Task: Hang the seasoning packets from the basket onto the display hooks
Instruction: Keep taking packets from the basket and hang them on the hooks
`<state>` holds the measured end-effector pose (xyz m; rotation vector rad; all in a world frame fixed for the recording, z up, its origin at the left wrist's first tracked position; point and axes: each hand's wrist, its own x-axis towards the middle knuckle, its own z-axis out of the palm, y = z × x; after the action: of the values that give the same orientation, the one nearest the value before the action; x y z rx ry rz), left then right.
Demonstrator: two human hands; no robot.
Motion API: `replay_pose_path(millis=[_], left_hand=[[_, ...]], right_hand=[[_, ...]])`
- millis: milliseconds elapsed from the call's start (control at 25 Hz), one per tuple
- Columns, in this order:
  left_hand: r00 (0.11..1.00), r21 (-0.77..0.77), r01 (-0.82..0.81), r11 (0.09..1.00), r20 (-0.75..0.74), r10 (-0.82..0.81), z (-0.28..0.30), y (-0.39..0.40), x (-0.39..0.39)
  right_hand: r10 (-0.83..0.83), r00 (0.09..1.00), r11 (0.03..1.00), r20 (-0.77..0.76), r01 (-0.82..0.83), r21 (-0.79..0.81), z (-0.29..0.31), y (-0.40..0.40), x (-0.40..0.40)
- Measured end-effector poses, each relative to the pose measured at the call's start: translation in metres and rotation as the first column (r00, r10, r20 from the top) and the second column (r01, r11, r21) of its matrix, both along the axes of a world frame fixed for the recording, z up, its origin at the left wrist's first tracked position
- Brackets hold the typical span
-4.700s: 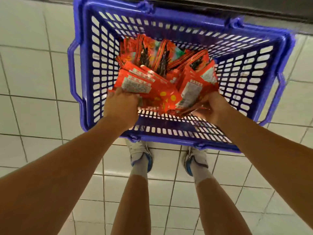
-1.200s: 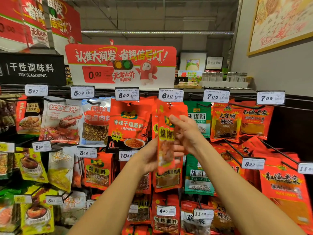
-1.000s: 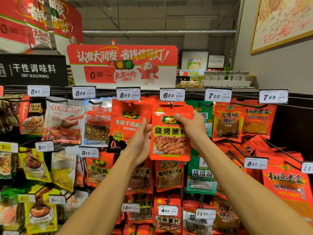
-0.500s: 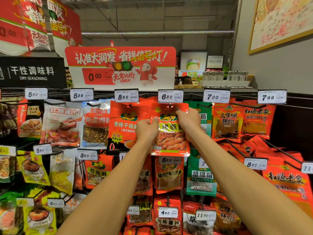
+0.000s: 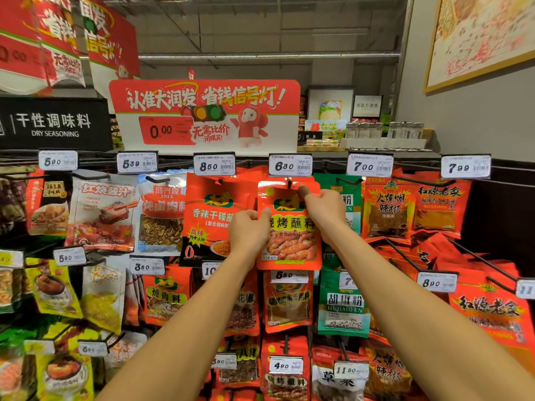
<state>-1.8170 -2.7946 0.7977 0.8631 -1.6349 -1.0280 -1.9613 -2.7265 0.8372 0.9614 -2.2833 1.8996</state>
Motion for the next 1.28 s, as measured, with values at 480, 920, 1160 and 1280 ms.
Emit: replay_pose_path(millis=[480, 920, 1160, 1280], left_hand=[[0.908, -0.307, 0.002, 0.952, 0.400, 0.127, -0.012, 0.006, -0.036], [0.929, -0.144, 0.190, 0.971, 0.346, -0.131, 0.001, 0.007, -0.010], [0.938, -0.017, 0.345, 0.939, -0.035, -0.345, -0.039, 0.034, 0.062], [0.919, 0.202, 0.392, 0.898, -0.133, -0.372, -0.087, 0.040, 0.078]], right_hand=[[-0.106, 0.981, 0.957, -0.165, 0.145, 0.250, -0.025, -0.008, -0.026], [-0.034, 0.996, 0.996, -0.087, 0.041, 0.076, -0.040, 0.017, -0.032], [0.226, 0.968, 0.950, 0.113, -0.193, -0.247, -0.083, 0.088, 0.009], [0.385, 0.888, 0.918, 0.252, -0.342, -0.201, -0.132, 0.108, 0.028]])
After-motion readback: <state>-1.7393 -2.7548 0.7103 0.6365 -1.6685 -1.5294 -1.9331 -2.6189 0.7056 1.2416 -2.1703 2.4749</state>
